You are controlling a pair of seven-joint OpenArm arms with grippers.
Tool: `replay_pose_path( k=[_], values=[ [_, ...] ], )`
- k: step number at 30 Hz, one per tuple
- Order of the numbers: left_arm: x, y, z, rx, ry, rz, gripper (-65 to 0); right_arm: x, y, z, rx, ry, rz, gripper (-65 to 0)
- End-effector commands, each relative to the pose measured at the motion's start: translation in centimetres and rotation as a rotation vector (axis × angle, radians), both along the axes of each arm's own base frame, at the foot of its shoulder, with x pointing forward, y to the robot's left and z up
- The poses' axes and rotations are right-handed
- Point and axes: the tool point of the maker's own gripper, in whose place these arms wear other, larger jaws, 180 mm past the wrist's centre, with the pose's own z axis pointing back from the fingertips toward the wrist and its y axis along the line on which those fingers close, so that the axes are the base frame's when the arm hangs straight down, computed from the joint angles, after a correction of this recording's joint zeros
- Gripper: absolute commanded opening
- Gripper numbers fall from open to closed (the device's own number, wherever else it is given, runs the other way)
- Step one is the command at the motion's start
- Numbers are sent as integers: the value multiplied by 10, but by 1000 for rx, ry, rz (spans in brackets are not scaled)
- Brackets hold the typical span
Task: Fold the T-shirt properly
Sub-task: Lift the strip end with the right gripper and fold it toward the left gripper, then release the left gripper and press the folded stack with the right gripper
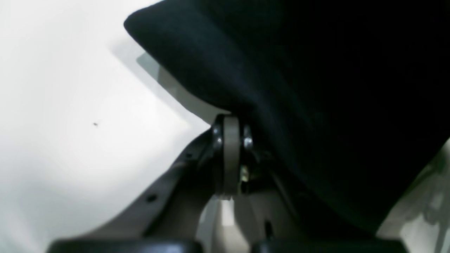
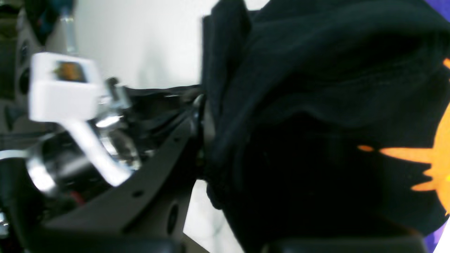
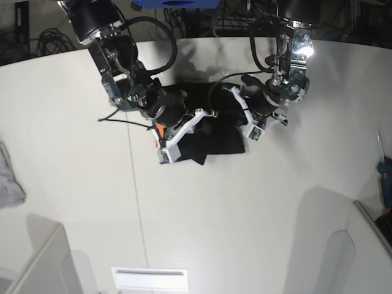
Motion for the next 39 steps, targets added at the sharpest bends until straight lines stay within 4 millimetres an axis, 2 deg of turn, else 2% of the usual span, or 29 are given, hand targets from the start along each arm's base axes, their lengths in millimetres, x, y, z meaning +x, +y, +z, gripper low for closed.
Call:
replay_pose_path(
  k=[1,2,6,8,11,16,17,21,23,28,32,39],
  values=[
    [-7,6,-4,33,29,-3,-650,8,5,14,35,-40,-1,-650],
    [-7,6,-1,33,20,0,-650,8,4,14,35,-40,-3,-650],
    [-9,37,12,48,-14,92,-650,10,6,14,37,-40,-4,-650],
    [-10,46,18,56,-26,113,-650,10,5,10,31,-30,-8,-650],
    [-20,52,19,68,-22,118,-650,13,5,11,30,-34,-8,-650],
    [-38,81,22,76,-10,204,-650,14,5,12,33,-35,-12,-650],
    [-42,85,23,53,-7,226,-650,14,5,12,33,-35,-12,-642],
    [-54,109,33,-47,1,303,-650,14,5,12,33,-36,-11,-440],
    [-59,119,38,-80,4,321,-650,14,5,12,33,-35,-12,-401],
    [-67,152,48,-86,0,377,-650,15,3,11,29,-20,-35,-392],
    [-68,173,54,-61,-19,430,-650,16,10,15,44,-19,-29,-392],
    [-68,178,56,-58,-27,442,-650,20,16,22,59,-28,-23,-392]
  ],
)
